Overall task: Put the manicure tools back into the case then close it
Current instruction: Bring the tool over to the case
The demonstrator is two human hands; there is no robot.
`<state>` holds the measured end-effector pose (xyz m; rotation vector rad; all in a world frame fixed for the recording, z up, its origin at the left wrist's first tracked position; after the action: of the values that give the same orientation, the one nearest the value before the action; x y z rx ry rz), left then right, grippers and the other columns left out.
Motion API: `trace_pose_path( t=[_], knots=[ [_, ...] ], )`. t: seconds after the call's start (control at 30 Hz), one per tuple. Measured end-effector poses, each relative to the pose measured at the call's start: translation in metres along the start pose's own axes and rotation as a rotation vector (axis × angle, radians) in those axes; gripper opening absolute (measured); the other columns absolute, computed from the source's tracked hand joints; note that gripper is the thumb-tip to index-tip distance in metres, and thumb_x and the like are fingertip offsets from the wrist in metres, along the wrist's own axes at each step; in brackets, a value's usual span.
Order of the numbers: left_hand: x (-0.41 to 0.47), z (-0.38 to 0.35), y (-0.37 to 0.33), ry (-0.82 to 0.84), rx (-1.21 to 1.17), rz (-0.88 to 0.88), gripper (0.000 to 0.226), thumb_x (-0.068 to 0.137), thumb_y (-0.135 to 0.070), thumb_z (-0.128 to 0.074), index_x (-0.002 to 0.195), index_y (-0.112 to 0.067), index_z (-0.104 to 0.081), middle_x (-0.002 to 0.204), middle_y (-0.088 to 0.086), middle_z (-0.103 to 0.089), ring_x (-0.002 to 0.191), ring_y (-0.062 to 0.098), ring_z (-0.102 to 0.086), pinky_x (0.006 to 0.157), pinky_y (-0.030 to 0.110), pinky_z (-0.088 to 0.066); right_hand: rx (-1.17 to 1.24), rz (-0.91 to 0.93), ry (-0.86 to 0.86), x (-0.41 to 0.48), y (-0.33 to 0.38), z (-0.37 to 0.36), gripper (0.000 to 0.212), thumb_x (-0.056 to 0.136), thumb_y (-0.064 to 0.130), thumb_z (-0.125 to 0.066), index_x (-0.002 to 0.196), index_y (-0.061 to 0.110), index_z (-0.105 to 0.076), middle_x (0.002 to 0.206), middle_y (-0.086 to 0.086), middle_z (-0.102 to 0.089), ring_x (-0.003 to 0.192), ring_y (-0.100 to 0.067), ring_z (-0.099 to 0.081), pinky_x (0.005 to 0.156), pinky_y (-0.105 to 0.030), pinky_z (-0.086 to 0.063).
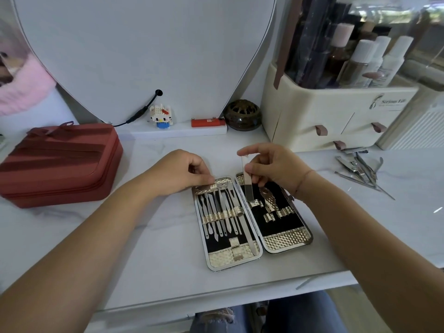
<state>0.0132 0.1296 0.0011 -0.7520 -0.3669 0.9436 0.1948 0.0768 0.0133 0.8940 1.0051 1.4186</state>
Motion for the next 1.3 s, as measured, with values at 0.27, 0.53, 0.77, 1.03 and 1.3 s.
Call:
trace_pose_path(
  t=[0.27, 0.53, 0.77, 1.03, 1.3],
  knots=[
    [-0.002, 0.001, -0.004, 0.002, -0.006, -0.003, 0.014, 0.072, -0.031, -0.079, 0.072, -0.02, -0.072, 0.051, -0.018, -0.06, 0.048, -0.007, -0.05, 0.048, 0.006, -0.035, -0.147, 0.017, 0.099, 0.001, -0.002, -0.003, 0.028, 0.084, 0.007, -0.064, 0.109, 0.019, -0.065, 0.064, 0.003, -0.062, 0.06, -0.009, -0.058, 0.058, -0.019, -0.049],
    [-0.001, 0.0, -0.002, 0.012, -0.009, 0.003, 0.014, 0.072, -0.033, -0.078, 0.072, -0.02, -0.072, 0.053, -0.017, -0.061, 0.049, -0.005, -0.051, 0.049, 0.007, -0.036, -0.295, 0.002, 0.141, -0.007, -0.003, -0.004, 0.016, 0.084, 0.015, -0.066, 0.096, 0.021, -0.074, 0.095, -0.002, -0.072, 0.088, -0.017, -0.067, 0.084, -0.029, -0.054],
    [-0.002, -0.001, -0.002, 0.018, -0.024, 0.008, 0.013, 0.072, -0.033, -0.078, 0.071, -0.022, -0.071, 0.054, -0.016, -0.061, 0.05, -0.005, -0.051, 0.05, 0.008, -0.037, -0.334, 0.057, 0.079, -0.017, 0.0, 0.001, 0.014, 0.084, 0.014, -0.065, 0.09, 0.024, -0.073, 0.085, 0.003, -0.07, 0.078, -0.009, -0.064, 0.078, -0.024, -0.052],
    [-0.002, 0.0, -0.003, 0.008, -0.031, -0.002, 0.008, 0.075, -0.025, -0.078, 0.07, -0.021, -0.073, 0.057, -0.019, -0.064, 0.051, -0.006, -0.052, 0.052, 0.005, -0.039, -0.587, 0.018, -0.497, -0.071, -0.018, 0.113, 0.007, 0.077, 0.015, -0.072, 0.079, 0.02, -0.069, 0.074, 0.005, -0.065, 0.065, -0.002, -0.055, 0.062, -0.003, -0.039],
    [-0.003, -0.001, -0.004, -0.003, -0.041, 0.017, 0.013, 0.071, -0.031, -0.078, 0.071, -0.018, -0.074, 0.057, -0.013, -0.066, 0.05, -0.001, -0.05, 0.051, 0.012, -0.038, -0.766, -0.258, -0.447, -0.089, -0.06, 0.164, 0.008, 0.076, 0.022, -0.073, 0.079, 0.018, -0.068, 0.08, 0.0, -0.058, 0.079, -0.018, -0.053, 0.073, -0.026, -0.035]
  ],
)
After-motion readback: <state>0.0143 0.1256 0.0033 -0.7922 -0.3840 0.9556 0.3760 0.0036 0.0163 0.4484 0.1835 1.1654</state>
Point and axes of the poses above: each hand's wrist, its own x-axis towards the middle knuckle, its own z-axis out of the back of the hand, y = z × x, the point moved 7 cm from there along x, towards the middle knuckle
